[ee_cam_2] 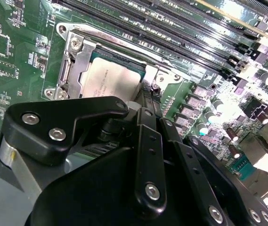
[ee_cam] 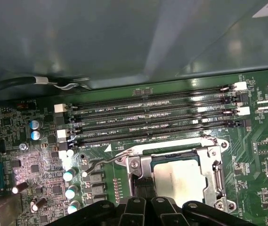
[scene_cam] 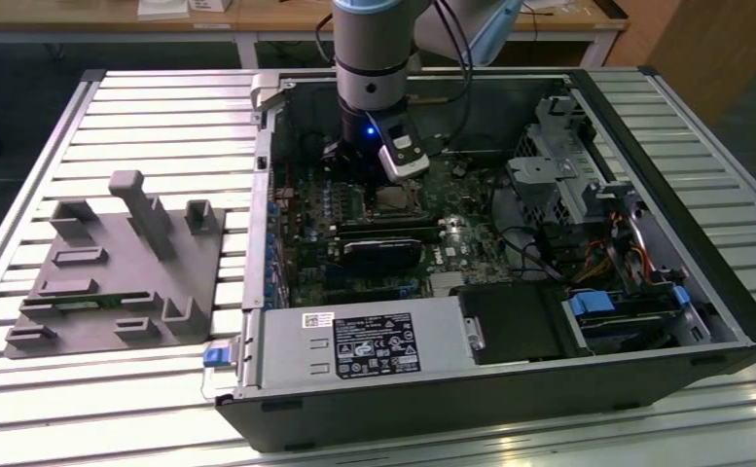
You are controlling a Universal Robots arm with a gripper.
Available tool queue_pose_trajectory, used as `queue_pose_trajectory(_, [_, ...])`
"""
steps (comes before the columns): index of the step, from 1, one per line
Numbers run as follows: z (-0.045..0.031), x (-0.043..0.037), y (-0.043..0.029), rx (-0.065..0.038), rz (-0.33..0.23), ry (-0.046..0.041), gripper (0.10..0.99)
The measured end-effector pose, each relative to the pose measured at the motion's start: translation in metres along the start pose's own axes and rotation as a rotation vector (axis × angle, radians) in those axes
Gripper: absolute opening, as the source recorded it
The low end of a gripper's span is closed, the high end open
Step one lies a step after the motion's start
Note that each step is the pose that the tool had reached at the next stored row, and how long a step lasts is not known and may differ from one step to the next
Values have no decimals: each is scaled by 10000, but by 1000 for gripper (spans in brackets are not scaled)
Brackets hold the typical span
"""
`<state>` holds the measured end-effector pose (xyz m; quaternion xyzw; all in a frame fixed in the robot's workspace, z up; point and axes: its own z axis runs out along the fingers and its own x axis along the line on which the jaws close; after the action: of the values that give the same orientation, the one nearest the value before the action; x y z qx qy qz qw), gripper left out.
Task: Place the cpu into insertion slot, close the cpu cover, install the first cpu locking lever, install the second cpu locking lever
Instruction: 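Close the cpu cover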
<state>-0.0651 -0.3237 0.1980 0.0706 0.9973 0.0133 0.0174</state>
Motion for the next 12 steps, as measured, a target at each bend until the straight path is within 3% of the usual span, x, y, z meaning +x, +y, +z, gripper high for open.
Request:
queue_pose_trajectory(5, [-9,-1,2,-11,1,-6,106])
queue_pose_trajectory(12, [-131,-4,4,-1,1,0,106])
